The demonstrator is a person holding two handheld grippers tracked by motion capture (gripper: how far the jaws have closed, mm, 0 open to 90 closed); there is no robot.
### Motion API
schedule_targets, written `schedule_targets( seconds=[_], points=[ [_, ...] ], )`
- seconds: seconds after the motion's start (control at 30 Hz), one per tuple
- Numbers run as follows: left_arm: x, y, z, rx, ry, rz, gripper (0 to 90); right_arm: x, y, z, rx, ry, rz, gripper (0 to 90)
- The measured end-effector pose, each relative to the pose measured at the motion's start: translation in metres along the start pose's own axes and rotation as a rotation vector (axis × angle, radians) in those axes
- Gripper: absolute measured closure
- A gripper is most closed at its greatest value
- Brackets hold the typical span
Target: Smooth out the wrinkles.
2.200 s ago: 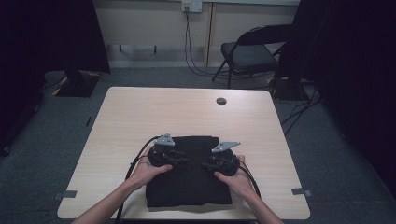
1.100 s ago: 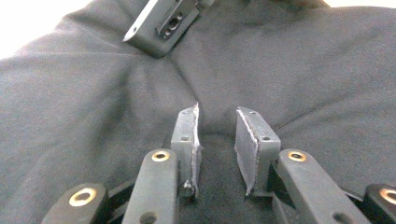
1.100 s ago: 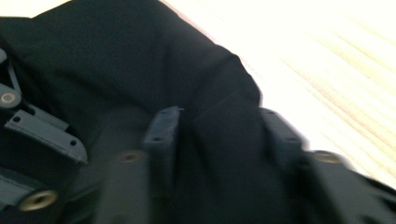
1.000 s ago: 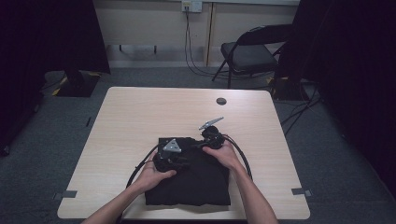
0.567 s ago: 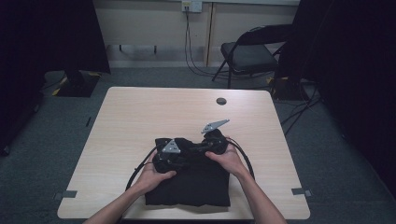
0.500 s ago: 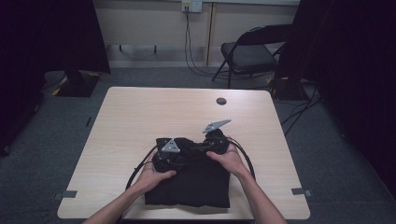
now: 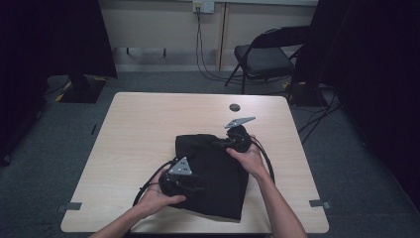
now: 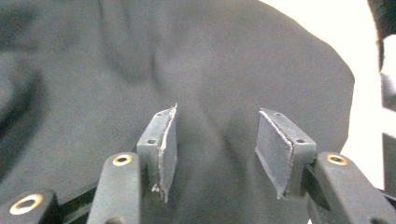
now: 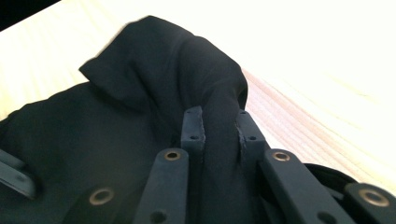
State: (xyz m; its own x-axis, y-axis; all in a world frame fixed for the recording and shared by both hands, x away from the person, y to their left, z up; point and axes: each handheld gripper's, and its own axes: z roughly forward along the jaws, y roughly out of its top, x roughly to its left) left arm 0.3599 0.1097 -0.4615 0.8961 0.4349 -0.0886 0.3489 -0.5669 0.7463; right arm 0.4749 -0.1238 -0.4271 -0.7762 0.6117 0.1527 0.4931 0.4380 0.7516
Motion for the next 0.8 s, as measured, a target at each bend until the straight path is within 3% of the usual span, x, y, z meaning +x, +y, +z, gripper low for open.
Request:
schedule_targets(
  seconds=[0.17,0.3,0.4,0.47,0.57,0.6,0.67,0.8],
  points=[
    [0.010,-0.002,0.017,-0.002,0.044,-0.007,52.4,0.005,0.003,-0.005,-0.019,-0.021,-0.015,77.3],
    [0.011,-0.004,0.020,-0.012,0.066,0.007,53.1,0.024,0.004,-0.018,-0.060,0.032,-0.065,77.2],
    [0.009,-0.005,0.021,-0.018,0.084,0.013,53.9,0.047,-0.003,-0.030,-0.076,0.084,-0.113,77.2],
    [0.007,-0.006,0.022,-0.023,0.100,0.017,54.1,0.061,-0.012,-0.035,-0.078,0.117,-0.118,76.7],
    [0.003,-0.008,0.023,-0.035,0.126,0.032,54.2,0.076,-0.031,-0.036,-0.070,0.153,-0.090,75.4],
    [0.003,-0.008,0.023,-0.033,0.126,0.035,54.2,0.081,-0.040,-0.033,-0.051,0.163,-0.064,75.3],
    [0.004,-0.010,0.023,-0.047,0.124,0.034,54.4,0.090,-0.054,-0.028,0.002,0.171,-0.058,74.3],
    [0.007,-0.011,0.018,-0.042,0.099,0.042,54.8,0.090,-0.067,-0.030,-0.001,0.196,-0.011,71.7]
  ],
)
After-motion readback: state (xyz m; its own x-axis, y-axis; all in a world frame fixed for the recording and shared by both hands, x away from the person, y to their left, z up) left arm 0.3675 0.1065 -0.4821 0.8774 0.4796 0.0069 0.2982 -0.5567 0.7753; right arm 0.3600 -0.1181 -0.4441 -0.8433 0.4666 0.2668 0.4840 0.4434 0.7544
